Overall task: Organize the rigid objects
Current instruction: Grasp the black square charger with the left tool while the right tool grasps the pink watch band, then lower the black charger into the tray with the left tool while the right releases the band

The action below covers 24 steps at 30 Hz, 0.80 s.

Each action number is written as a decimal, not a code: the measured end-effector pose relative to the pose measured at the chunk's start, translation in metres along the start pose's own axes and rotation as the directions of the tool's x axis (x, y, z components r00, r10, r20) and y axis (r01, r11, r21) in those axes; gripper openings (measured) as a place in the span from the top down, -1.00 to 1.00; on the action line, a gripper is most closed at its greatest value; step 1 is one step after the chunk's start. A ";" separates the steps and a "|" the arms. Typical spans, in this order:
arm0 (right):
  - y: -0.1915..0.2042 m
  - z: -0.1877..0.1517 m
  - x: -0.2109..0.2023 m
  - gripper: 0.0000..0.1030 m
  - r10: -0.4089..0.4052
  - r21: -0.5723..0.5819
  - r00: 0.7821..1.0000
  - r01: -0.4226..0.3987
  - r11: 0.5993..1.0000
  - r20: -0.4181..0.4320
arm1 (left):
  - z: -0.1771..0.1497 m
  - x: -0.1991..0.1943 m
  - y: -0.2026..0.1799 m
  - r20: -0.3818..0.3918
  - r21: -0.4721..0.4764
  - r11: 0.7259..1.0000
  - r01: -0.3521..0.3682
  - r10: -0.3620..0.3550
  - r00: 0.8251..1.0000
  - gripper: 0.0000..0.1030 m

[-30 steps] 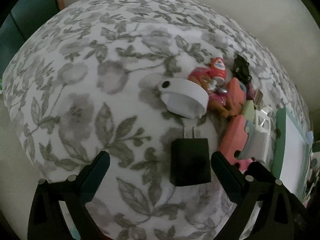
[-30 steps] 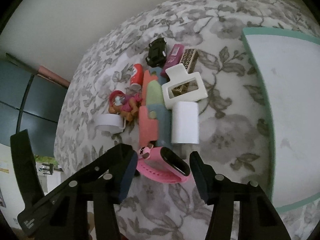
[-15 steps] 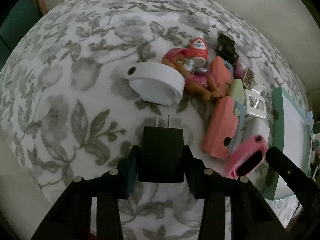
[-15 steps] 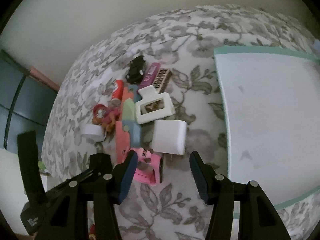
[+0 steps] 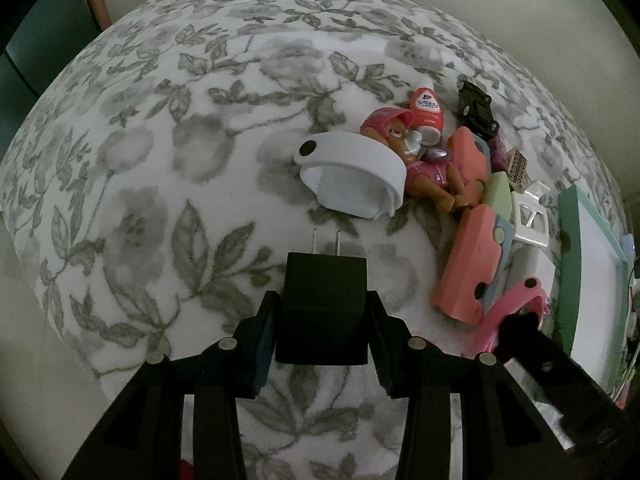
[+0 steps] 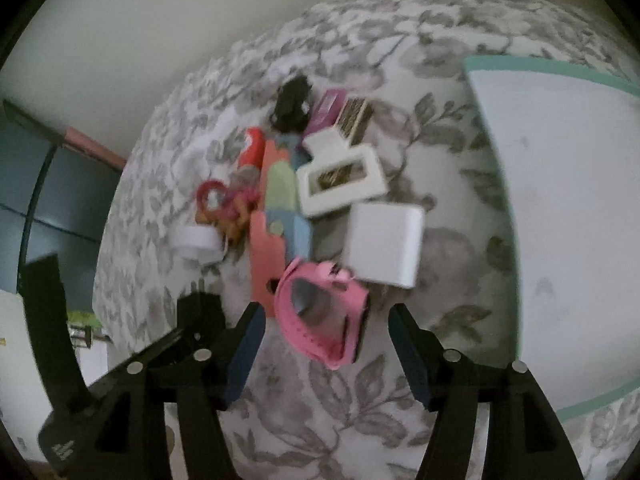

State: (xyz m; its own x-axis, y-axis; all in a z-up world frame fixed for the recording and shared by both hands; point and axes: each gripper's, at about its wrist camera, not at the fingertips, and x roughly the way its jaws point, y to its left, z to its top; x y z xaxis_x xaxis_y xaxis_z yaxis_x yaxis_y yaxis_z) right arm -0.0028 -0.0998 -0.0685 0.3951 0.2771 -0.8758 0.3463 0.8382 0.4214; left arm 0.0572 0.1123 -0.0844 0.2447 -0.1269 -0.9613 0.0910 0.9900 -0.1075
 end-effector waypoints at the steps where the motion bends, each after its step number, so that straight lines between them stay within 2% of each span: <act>1: 0.003 0.000 0.003 -0.31 -0.007 -0.009 1.000 0.007 1.000 -0.001 | 0.000 0.000 0.000 0.001 0.001 1.000 0.000 0.000 1.000 0.15; 7: 0.018 0.000 0.016 -0.31 -0.075 -0.069 0.997 0.075 0.995 0.014 | 0.000 0.000 -0.002 -0.001 0.010 1.000 -0.007 0.007 1.000 0.16; 8: 0.020 -0.001 0.020 -0.29 -0.095 -0.083 0.995 0.096 0.992 0.013 | 0.001 0.002 -0.003 -0.003 0.012 1.000 -0.009 0.009 1.000 0.16; 9: 0.021 -0.001 0.021 -0.17 -0.108 -0.090 0.994 0.109 0.990 0.013 | 0.001 0.003 -0.003 -0.006 0.013 1.000 -0.010 0.010 1.000 0.16; 12: 0.020 -0.001 0.018 -0.03 -0.097 -0.098 0.995 0.098 0.990 0.013 | 0.001 0.006 -0.005 -0.007 0.014 1.000 -0.013 0.013 1.000 0.16; 17: 0.013 -0.002 0.008 -0.02 -0.096 -0.103 0.995 0.097 0.990 0.014 | 0.000 0.004 -0.008 -0.011 0.002 1.000 -0.012 0.012 1.000 0.16; 24: -0.005 0.005 -0.027 -0.02 -0.053 -0.043 0.998 0.055 0.998 0.041 | 0.012 -0.031 -0.027 0.043 0.033 0.999 -0.014 0.013 0.999 0.16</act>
State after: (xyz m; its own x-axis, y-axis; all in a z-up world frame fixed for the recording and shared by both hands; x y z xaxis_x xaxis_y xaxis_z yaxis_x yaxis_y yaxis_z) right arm -0.0110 -0.1134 -0.0458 0.4110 0.2129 -0.8864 0.3307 0.8713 0.3626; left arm 0.0585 0.0888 -0.0489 0.2871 -0.1165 -0.9508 0.1188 0.9892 -0.0853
